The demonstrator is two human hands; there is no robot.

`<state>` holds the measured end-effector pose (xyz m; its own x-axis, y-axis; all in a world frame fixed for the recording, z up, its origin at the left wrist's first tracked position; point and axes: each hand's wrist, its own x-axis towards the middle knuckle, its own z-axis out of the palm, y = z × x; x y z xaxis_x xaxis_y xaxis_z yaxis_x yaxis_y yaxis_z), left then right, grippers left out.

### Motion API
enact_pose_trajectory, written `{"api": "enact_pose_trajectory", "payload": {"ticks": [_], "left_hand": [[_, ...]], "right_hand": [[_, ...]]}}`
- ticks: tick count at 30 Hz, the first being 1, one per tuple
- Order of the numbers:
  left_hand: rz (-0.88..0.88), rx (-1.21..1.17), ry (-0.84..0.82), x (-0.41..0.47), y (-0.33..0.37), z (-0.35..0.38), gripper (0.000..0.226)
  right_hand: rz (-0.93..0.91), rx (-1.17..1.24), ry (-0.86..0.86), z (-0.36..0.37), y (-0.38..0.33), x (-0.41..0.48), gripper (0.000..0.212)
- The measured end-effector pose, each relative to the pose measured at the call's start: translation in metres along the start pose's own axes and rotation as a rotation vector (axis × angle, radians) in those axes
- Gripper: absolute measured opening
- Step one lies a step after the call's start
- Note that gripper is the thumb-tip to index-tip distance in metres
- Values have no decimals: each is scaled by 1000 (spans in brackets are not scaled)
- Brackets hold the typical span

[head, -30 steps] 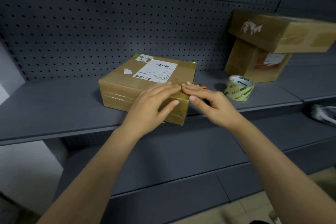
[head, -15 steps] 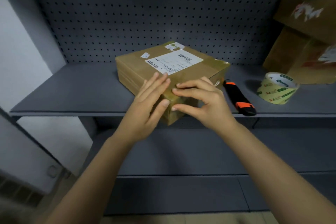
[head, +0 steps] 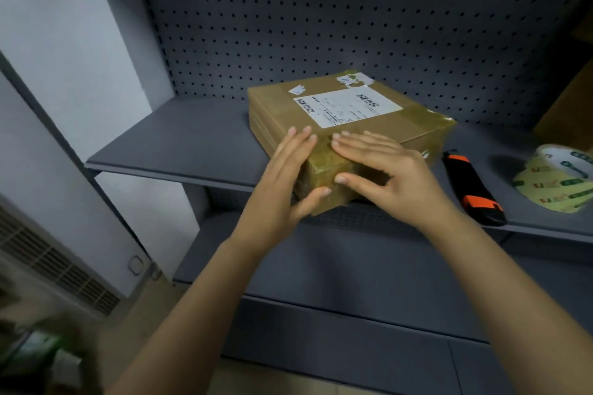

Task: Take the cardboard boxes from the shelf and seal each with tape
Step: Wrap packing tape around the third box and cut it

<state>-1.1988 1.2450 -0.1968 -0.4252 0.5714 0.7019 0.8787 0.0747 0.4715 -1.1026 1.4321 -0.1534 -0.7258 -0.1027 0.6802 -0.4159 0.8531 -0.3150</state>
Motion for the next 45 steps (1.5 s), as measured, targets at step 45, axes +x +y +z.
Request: {"api": "enact_pose_trajectory", "payload": {"ticks": [45], "left_hand": [[-239,13,197,-5,17,3,60]], "right_hand": [[50,44,188,27,-28,12,32]]}}
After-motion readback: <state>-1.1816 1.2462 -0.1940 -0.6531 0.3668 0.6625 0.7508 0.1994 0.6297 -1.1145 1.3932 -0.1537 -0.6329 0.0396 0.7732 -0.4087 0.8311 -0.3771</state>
